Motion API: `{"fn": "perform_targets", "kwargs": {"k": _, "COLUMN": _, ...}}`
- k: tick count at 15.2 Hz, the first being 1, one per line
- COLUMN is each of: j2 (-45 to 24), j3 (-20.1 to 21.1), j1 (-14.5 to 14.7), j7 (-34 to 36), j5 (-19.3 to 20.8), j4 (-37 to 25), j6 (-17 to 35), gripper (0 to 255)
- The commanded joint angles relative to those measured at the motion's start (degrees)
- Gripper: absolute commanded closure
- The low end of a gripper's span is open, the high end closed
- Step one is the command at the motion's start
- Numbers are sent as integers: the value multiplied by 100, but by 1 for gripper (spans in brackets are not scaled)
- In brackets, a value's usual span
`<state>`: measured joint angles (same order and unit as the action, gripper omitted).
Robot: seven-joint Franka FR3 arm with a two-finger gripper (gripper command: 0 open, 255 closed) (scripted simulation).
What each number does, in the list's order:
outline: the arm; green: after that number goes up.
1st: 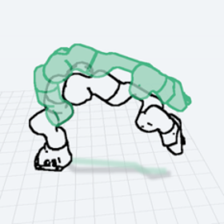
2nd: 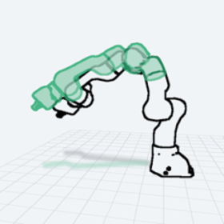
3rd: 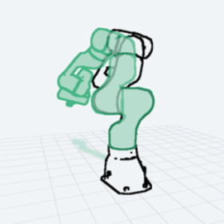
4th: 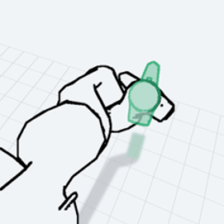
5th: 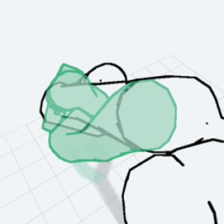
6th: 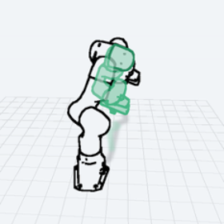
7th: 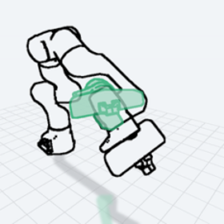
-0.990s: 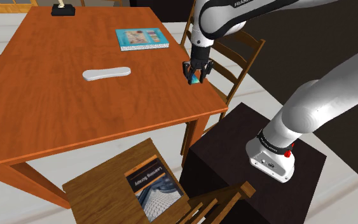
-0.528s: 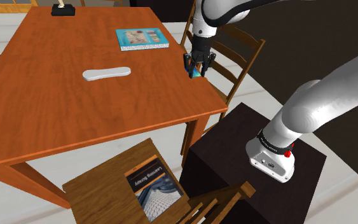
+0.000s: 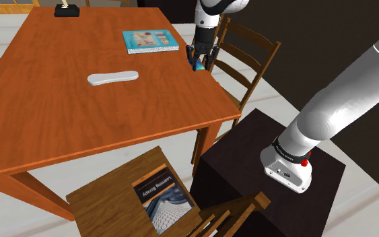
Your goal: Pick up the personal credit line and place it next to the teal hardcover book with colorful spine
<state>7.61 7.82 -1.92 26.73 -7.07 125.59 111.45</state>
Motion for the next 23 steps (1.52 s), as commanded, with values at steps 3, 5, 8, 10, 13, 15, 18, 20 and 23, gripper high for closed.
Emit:
{"fn": "perform_targets", "kwargs": {"k": 3, "j2": -905, "j3": -97, "j1": -107, "j7": -102, "j5": 163, "j4": -1097, "j6": -212, "gripper": 255}}
{"fn": "perform_targets", "kwargs": {"k": 5, "j2": -1327, "j3": -140, "j1": -147, "j7": -152, "j5": 225, "j4": -1632, "j6": -332, "gripper": 255}}
{"fn": "perform_targets", "kwargs": {"k": 8, "j2": -1981, "j3": -197, "j1": -198, "j7": -221, "j5": 308, "j4": -2509, "j6": -566, "gripper": 255}}
{"fn": "perform_targets", "kwargs": {"k": 10, "j2": -2439, "j3": -232, "j1": -226, "j7": -265, "j5": 356, "j4": -3156, "j6": -761, "gripper": 255}}
{"fn": "perform_targets", "kwargs": {"k": 13, "j2": -3183, "j3": -278, "j1": -259, "j7": -325, "j5": 422, "j4": -4261, "j6": -1131, "gripper": 255}}
{"fn": "perform_targets", "kwargs": {"k": 15, "j2": -3743, "j3": -306, "j1": -274, "j7": -361, "j5": 462, "j4": -5135, "j6": -1448, "gripper": 255}}
{"fn": "perform_targets", "kwargs": {"k": 18, "j2": -4805, "j3": -343, "j1": -277, "j7": -408, "j5": 521, "j4": -6876, "j6": -2133, "gripper": 255}}
{"fn": "perform_targets", "kwargs": {"k": 20, "j2": -4970, "j3": -349, "j1": -277, "j7": -418, "j5": 528, "j4": -7078, "j6": -2171, "gripper": 255}}
{"fn": "perform_targets", "kwargs": {"k": 23, "j2": -4931, "j3": -350, "j1": -284, "j7": -433, "j5": 526, "j4": -6780, "j6": -1913, "gripper": 255}}
